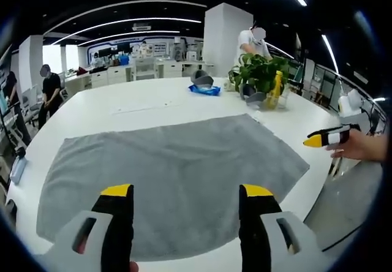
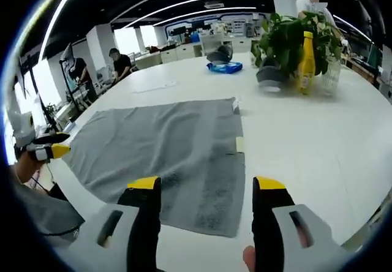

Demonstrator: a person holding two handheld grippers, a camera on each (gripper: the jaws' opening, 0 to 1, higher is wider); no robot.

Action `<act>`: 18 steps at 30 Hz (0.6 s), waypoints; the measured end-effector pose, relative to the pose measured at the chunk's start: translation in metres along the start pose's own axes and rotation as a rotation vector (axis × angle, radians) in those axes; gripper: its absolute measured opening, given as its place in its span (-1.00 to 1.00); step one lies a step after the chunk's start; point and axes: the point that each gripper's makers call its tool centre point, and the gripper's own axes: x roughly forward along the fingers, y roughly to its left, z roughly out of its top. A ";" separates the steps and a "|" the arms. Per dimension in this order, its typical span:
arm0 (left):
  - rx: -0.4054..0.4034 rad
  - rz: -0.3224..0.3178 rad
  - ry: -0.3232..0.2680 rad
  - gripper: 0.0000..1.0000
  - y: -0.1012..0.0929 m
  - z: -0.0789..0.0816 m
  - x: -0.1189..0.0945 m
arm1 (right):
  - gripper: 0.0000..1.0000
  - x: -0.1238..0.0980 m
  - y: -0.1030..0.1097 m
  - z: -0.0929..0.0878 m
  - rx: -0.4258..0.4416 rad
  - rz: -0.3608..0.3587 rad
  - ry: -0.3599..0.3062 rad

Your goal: Fold the towel on the table until its edges align and the towel forms a compact rectangular stack.

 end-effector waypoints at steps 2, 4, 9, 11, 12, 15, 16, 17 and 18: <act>0.003 -0.009 -0.020 0.28 -0.002 0.004 -0.001 | 0.00 0.001 -0.004 -0.006 -0.001 -0.017 0.032; 0.003 -0.019 -0.028 0.24 -0.004 0.006 -0.001 | -0.14 0.001 -0.006 -0.019 0.047 -0.024 0.090; 0.002 -0.038 -0.022 0.17 -0.007 0.004 0.001 | -0.37 0.003 -0.007 -0.027 0.082 -0.013 0.134; -0.004 -0.049 -0.014 0.15 -0.009 0.003 0.002 | -0.42 0.004 -0.009 -0.031 0.079 -0.025 0.152; -0.004 -0.053 -0.009 0.15 -0.010 0.002 0.003 | -0.43 0.005 -0.011 -0.036 0.078 -0.038 0.179; -0.001 -0.061 -0.004 0.14 -0.012 0.001 0.004 | -0.46 0.007 -0.013 -0.048 0.091 -0.044 0.233; 0.001 -0.065 -0.001 0.14 -0.013 0.000 0.005 | -0.45 0.007 -0.013 -0.052 0.095 -0.043 0.252; 0.002 -0.067 0.001 0.14 -0.014 -0.001 0.005 | -0.43 0.008 -0.011 -0.054 0.101 -0.029 0.261; 0.007 -0.072 0.011 0.14 -0.016 -0.003 0.006 | -0.42 0.009 -0.010 -0.056 0.109 -0.028 0.267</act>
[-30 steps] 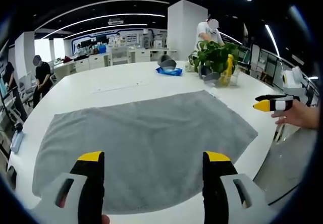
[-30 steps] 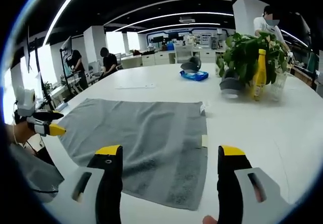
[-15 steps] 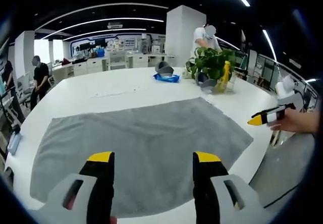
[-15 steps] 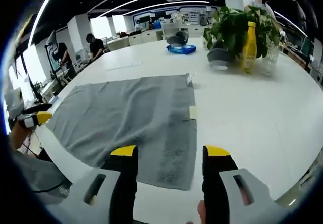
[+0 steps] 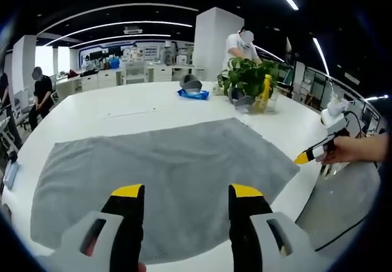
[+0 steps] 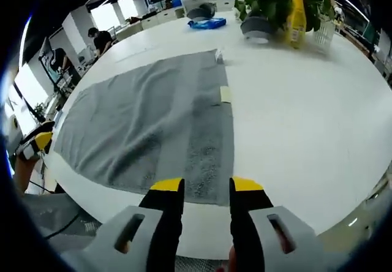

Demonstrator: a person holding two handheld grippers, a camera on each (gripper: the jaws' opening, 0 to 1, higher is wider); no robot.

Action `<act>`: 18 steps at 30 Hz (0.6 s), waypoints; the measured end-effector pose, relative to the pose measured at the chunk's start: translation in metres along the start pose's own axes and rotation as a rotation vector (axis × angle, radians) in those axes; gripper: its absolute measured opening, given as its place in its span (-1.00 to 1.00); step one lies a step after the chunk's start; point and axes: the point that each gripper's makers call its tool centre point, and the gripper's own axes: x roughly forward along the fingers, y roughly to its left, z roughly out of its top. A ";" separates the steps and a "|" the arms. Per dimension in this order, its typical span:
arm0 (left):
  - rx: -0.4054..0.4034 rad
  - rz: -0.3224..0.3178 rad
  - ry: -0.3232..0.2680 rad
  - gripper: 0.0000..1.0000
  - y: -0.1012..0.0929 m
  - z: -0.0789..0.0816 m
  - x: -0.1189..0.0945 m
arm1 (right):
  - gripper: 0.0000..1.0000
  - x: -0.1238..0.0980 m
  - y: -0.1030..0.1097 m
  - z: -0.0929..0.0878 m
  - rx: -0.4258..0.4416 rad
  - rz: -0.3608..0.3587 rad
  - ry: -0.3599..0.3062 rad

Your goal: Fold the towel on the table until its edges align and the towel forms a compact rectangular stack.

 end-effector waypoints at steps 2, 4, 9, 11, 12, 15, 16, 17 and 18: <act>0.006 -0.005 0.014 0.14 -0.002 -0.003 0.001 | -0.41 0.002 0.000 -0.005 -0.005 -0.005 0.026; 0.008 -0.007 0.019 0.14 -0.002 -0.004 0.002 | -0.41 0.004 -0.001 -0.009 -0.021 -0.010 0.049; -0.002 -0.010 0.036 0.14 -0.001 -0.009 0.004 | -0.40 0.007 -0.004 -0.016 -0.045 -0.027 0.086; -0.008 -0.014 0.039 0.14 -0.001 -0.010 0.004 | -0.45 0.008 -0.006 -0.014 -0.071 -0.032 0.077; -0.011 -0.018 0.040 0.14 -0.002 -0.009 0.004 | -0.46 0.009 -0.006 -0.015 -0.062 -0.037 0.077; -0.024 -0.033 0.048 0.16 -0.005 -0.011 0.005 | -0.53 0.006 -0.009 -0.017 -0.114 -0.071 0.087; -0.020 -0.033 0.050 0.16 -0.006 -0.011 0.005 | -0.56 0.007 -0.011 -0.016 -0.168 -0.088 0.090; -0.014 -0.033 0.052 0.15 -0.006 -0.012 0.005 | -0.57 0.007 -0.011 -0.018 -0.180 -0.097 0.096; -0.014 -0.035 0.053 0.15 -0.007 -0.012 0.005 | -0.57 0.007 -0.008 -0.018 -0.174 -0.097 0.093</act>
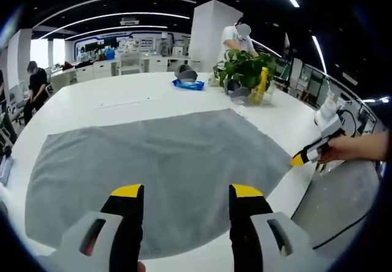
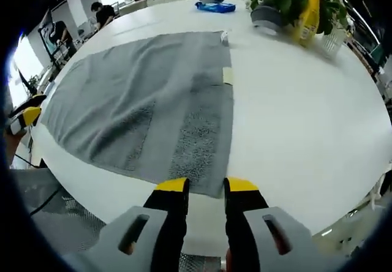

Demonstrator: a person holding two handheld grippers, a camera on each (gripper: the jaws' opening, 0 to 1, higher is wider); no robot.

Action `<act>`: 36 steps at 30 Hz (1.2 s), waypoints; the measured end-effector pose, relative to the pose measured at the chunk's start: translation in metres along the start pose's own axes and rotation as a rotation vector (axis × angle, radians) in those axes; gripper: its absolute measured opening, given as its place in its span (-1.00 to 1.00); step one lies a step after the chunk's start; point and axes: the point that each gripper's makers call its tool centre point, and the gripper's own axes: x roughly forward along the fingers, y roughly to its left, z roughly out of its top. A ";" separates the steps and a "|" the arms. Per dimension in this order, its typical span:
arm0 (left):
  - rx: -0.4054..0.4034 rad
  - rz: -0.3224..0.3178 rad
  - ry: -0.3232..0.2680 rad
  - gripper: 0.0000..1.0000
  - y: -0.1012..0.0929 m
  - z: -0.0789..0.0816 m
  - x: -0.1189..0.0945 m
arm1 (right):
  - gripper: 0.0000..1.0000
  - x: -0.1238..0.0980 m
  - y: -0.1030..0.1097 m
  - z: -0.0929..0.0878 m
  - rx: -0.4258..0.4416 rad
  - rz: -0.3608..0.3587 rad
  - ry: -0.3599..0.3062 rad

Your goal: Fold the towel on the table until its edges align and the towel forms a compact rectangular stack.

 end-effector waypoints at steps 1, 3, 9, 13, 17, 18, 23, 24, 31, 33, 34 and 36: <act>-0.003 -0.006 0.003 0.15 -0.002 0.000 0.001 | -0.58 0.000 0.000 0.000 0.003 0.004 -0.003; -0.013 -0.024 0.012 0.15 -0.006 -0.002 0.002 | -0.58 -0.001 -0.004 0.001 0.021 0.003 -0.007; 0.016 -0.085 0.035 0.14 -0.027 0.002 0.009 | -0.64 0.001 -0.004 0.002 0.013 0.002 -0.015; 0.049 -0.130 0.051 0.15 -0.039 0.010 0.017 | -0.89 0.003 -0.002 0.005 0.014 0.020 -0.027; 0.088 -0.167 0.043 0.13 -0.050 0.030 0.029 | -0.94 0.005 -0.001 0.006 0.027 0.034 -0.020; 0.092 -0.172 0.042 0.12 -0.052 0.035 0.032 | -0.95 0.005 -0.001 0.006 0.027 0.035 -0.020; 0.131 -0.232 0.033 0.09 -0.069 0.065 0.053 | -0.95 0.006 0.000 0.006 0.006 0.041 -0.011; 0.135 -0.240 0.030 0.09 -0.072 0.070 0.057 | -0.95 0.006 0.000 0.006 0.002 0.039 -0.010; 0.109 -0.330 -0.004 -0.23 -0.101 0.109 0.091 | -0.95 0.007 0.001 0.006 -0.043 0.031 -0.006; 0.113 -0.334 -0.008 -0.20 -0.107 0.115 0.100 | -0.95 0.007 0.001 0.006 -0.038 0.031 -0.006; 0.117 -0.332 -0.013 -0.20 -0.110 0.120 0.106 | -0.95 0.007 0.000 0.006 -0.034 0.033 -0.006; 0.122 -0.342 -0.024 -0.22 -0.115 0.129 0.118 | -0.95 0.008 0.000 0.006 -0.029 0.036 -0.006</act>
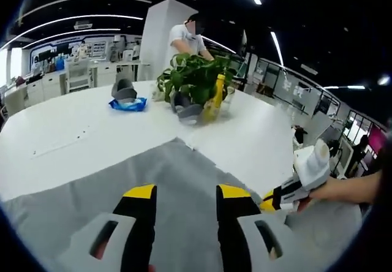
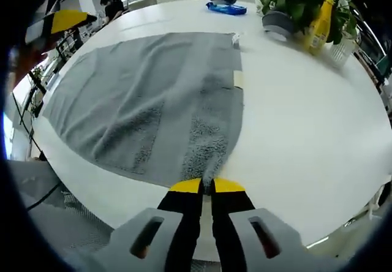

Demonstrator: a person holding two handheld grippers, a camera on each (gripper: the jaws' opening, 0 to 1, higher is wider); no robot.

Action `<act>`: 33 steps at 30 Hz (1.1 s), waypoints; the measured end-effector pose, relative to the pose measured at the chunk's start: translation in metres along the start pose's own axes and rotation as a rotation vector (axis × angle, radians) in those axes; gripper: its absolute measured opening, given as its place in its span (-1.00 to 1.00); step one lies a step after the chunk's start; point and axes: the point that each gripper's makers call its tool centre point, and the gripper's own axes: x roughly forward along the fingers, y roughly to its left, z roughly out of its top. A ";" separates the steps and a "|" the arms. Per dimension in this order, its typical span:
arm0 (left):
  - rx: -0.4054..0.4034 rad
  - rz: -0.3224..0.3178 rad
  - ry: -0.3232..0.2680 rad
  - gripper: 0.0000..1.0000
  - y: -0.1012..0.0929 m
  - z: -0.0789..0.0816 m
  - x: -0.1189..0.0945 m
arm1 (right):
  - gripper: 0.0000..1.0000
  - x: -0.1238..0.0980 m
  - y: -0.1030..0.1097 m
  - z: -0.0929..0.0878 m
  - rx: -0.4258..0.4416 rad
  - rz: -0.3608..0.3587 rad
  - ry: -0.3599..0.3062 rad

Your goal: Fold the towel on the table until its edges align and the towel forms a compact rectangular stack.

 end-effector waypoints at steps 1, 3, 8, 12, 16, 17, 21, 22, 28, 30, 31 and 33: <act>0.002 -0.007 -0.001 -0.23 0.000 0.003 0.005 | -0.95 0.000 0.000 0.000 0.002 0.002 0.001; 0.014 -0.010 -0.010 -0.24 0.001 0.011 0.017 | -0.95 0.000 0.000 0.000 -0.001 0.003 0.002; 0.006 -0.007 -0.034 -0.26 0.007 0.023 0.044 | -0.95 0.001 -0.002 0.000 0.013 0.016 -0.002; -0.007 -0.012 -0.038 -0.27 0.006 0.026 0.065 | -0.95 0.001 -0.002 0.000 0.030 0.023 -0.005; -0.007 -0.018 -0.055 -0.26 0.004 0.034 0.085 | -0.95 0.002 -0.001 0.001 0.004 0.016 0.001; -0.005 -0.021 -0.054 -0.26 0.003 0.036 0.090 | -0.95 0.001 -0.002 0.001 0.001 0.015 0.002; 0.000 -0.030 -0.072 -0.26 0.000 0.047 0.109 | -0.95 0.001 -0.003 0.001 0.006 0.017 0.004; 0.001 -0.034 -0.074 -0.26 -0.001 0.051 0.116 | -0.95 0.001 -0.003 0.001 0.010 0.018 0.005; 0.017 -0.041 -0.087 -0.25 -0.004 0.060 0.150 | -0.95 0.001 -0.003 0.001 -0.001 0.014 0.005; 0.024 -0.044 -0.080 -0.25 -0.005 0.060 0.163 | -0.95 0.001 -0.003 0.001 -0.002 0.015 0.002; 0.025 -0.044 -0.080 -0.25 -0.005 0.059 0.168 | -0.95 0.001 -0.003 0.001 0.001 0.016 0.002; 0.025 -0.043 -0.078 -0.25 -0.005 0.057 0.178 | -0.95 0.001 -0.003 0.001 0.012 0.020 0.000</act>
